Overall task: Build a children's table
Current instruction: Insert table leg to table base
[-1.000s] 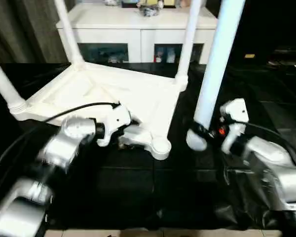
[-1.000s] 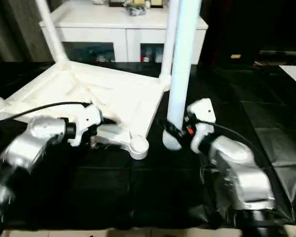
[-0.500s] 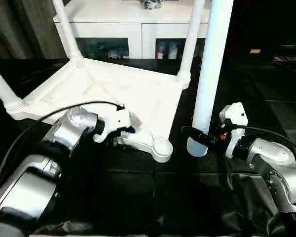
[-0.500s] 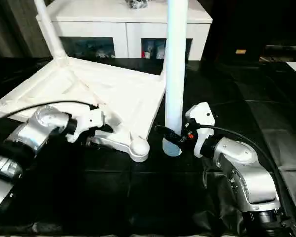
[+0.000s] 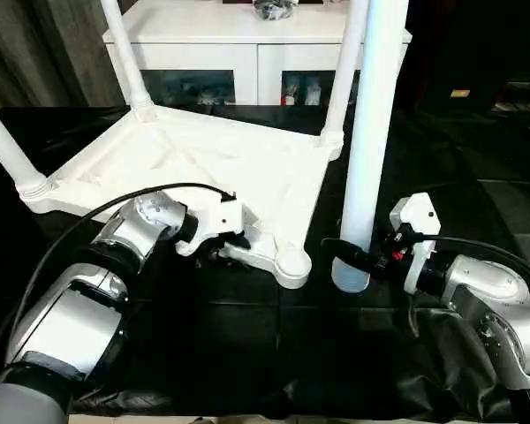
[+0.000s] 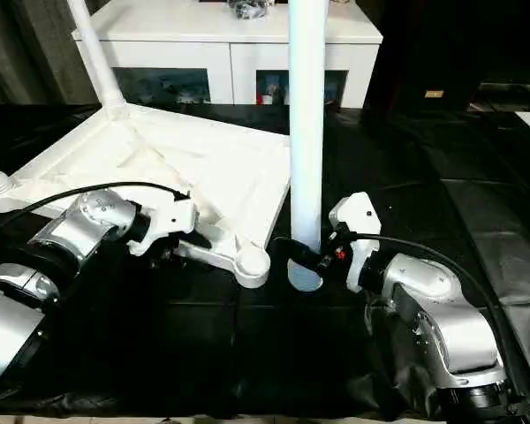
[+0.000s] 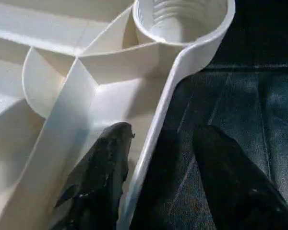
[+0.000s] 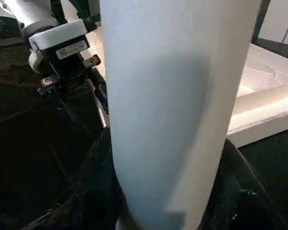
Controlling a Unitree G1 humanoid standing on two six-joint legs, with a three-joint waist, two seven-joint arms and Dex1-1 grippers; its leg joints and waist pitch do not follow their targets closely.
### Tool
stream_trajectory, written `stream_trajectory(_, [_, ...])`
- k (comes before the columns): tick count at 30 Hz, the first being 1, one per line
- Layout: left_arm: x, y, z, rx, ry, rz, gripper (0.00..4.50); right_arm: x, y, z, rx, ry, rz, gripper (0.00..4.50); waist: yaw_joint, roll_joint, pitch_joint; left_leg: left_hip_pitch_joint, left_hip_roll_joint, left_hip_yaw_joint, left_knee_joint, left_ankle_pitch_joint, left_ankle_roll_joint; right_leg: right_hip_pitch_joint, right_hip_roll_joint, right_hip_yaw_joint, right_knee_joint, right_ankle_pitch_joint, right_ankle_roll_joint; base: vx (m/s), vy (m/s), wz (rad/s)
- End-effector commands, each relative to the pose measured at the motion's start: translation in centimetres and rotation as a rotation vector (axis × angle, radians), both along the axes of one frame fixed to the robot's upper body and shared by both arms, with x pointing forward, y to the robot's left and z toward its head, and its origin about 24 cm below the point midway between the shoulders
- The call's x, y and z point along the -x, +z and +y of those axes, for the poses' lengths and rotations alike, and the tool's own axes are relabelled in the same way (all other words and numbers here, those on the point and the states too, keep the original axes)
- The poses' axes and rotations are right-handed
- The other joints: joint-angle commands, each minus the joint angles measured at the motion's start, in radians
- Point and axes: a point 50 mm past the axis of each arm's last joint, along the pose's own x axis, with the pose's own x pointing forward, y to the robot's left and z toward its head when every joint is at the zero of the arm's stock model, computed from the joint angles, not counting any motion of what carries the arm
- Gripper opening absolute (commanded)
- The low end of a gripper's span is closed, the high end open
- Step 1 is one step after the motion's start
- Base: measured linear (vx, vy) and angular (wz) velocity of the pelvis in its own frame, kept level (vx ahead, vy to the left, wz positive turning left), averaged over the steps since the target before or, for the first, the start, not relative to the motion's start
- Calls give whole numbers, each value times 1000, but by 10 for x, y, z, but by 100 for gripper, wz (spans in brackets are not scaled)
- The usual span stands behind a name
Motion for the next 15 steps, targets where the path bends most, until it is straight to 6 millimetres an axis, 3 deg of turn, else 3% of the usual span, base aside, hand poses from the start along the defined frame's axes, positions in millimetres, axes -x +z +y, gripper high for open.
stream_trajectory(1, [-3, 5, -2, -25, -23, -24, 212, 1, 6, 3, -13, 25, -20, 184, 3, 2, -66, 1, 48, -11, -81, -109, 19, 67, -77, 40, -69, 17, -304, 0, 0, 0])
stream_trajectory(15, [0, -4, 2, -128, -44, 17, 94, 2, 4, 5, -5, 28, -22, 184, 5, 4, -64, 1, 51, -12, -84, -98, 20, 67, -78, 41, -68, 26, -302, 0, 0, 0])
